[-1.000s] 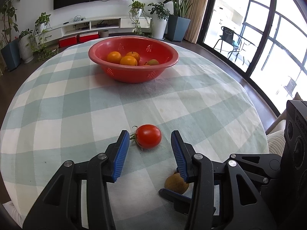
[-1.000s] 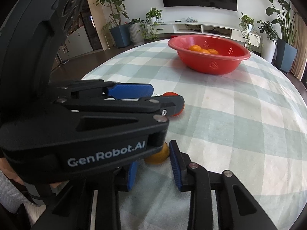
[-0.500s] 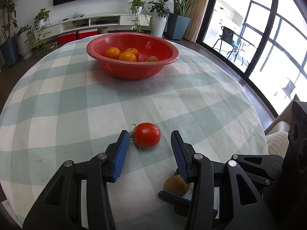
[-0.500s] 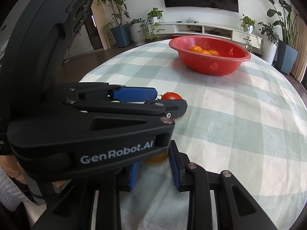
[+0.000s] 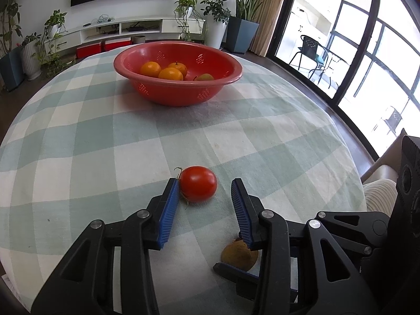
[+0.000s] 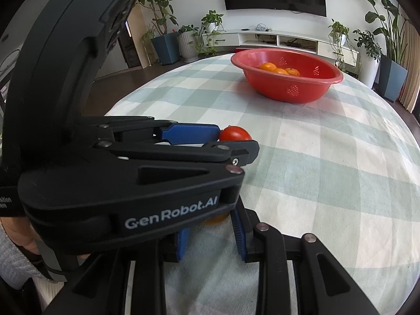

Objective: Organize fruits
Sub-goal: 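Close the left tool on the red tomato while the right tool closes on the brown fruit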

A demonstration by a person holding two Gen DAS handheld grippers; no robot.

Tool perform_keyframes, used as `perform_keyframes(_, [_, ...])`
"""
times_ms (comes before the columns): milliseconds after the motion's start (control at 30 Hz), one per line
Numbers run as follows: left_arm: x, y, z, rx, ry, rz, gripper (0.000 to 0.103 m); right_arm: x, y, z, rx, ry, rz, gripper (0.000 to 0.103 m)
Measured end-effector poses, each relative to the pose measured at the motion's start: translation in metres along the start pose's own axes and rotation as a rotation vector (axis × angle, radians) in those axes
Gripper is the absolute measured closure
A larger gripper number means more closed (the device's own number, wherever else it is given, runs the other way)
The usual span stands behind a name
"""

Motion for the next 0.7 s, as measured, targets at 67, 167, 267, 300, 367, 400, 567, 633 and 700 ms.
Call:
perform_keyframes(67, [0.0, -0.001, -0.0001, -0.001, -0.003, -0.001, 0.066, 0.0001, 0.0001, 0.0, 0.0, -0.002, 0.0, 0.071])
perform_keyframes(167, [0.0008, -0.0022, -0.0006, 0.001, -0.006, 0.002, 0.069, 0.0005, 0.0001, -0.0004, 0.0, -0.007, 0.0, 0.071])
perform_keyframes(267, [0.0019, -0.0039, -0.0006, 0.004, -0.007, 0.008, 0.071, 0.0006, 0.0, -0.0011, 0.0, -0.009, 0.0, 0.071])
perform_keyframes(300, [0.0024, -0.0045, -0.0005, 0.004, -0.007, 0.01, 0.072, 0.0005, -0.0002, -0.001, 0.0, -0.008, 0.001, 0.071])
perform_keyframes(367, [0.0032, -0.0055, -0.0004, 0.003, -0.006, 0.012, 0.073, 0.0005, 0.0001, -0.0007, 0.002, -0.006, 0.0, 0.071])
perform_keyframes(400, [0.0034, -0.0058, -0.0004, 0.005, -0.005, 0.014, 0.073, 0.0004, -0.0001, -0.0011, 0.002, -0.006, 0.001, 0.071])
perform_keyframes(567, [0.0043, -0.0076, 0.0001, 0.008, 0.0, 0.02, 0.074, 0.0006, 0.0001, -0.0007, 0.002, -0.007, 0.001, 0.071])
perform_keyframes(633, [0.0043, -0.0081, 0.0005, 0.011, 0.005, 0.021, 0.075, 0.0005, 0.0001, -0.0009, 0.003, -0.006, 0.0, 0.071])
perform_keyframes(700, [0.0043, -0.0081, 0.0012, 0.014, 0.01, 0.02, 0.075, -0.0001, -0.0006, -0.0016, 0.003, -0.008, 0.001, 0.071])
Point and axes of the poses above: each gripper's, at about its wrist camera, not at the fingertips, and y roughly against the way its jaws point, z to its left, x to its underside, the point moved 9 cm from there along -y, roughly the way its jaws point, and after that the axes turned 8 degrees about -z, right-handed, at the moved point
